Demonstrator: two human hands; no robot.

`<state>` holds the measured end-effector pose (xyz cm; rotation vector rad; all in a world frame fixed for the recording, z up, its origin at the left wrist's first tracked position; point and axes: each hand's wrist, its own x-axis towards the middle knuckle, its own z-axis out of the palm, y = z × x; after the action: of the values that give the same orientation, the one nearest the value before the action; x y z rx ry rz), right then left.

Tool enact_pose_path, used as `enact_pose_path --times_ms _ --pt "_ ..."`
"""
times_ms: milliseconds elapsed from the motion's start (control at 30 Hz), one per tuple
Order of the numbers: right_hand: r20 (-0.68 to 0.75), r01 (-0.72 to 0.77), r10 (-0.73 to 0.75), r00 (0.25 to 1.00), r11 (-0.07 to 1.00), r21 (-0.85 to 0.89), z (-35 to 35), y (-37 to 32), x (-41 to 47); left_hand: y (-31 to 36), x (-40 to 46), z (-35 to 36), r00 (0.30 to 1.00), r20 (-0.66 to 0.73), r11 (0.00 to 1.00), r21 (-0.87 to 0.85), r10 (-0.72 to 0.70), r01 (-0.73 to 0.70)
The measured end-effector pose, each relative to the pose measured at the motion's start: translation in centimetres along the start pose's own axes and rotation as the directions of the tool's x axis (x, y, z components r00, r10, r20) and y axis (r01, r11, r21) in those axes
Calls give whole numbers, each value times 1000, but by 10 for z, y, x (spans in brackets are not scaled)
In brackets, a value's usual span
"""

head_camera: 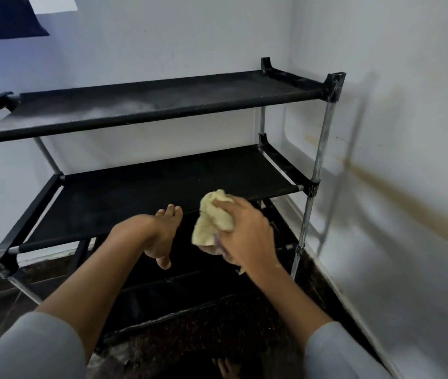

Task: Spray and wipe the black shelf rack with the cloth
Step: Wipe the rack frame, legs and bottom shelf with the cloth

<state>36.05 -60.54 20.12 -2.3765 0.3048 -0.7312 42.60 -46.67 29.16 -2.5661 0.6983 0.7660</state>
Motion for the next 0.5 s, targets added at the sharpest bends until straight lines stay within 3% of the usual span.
enact_pose_path --times_ms 200,333,400,500 --pt "-249 -278 274 929 960 16 -53 52 17 -2 0 0 1000 8 1000 5 8 -8" --pt "-330 -381 340 881 922 -68 -34 34 21 -4 2 0 1000 6 1000 -16 14 -14" --pt "-285 -331 290 914 938 -106 -15 12 17 -3 2 1 1000 6 1000 -15 13 -13" --pt "-135 -131 109 985 976 -172 17 -27 1 -1 1 1 1000 -12 1000 3 10 -10"
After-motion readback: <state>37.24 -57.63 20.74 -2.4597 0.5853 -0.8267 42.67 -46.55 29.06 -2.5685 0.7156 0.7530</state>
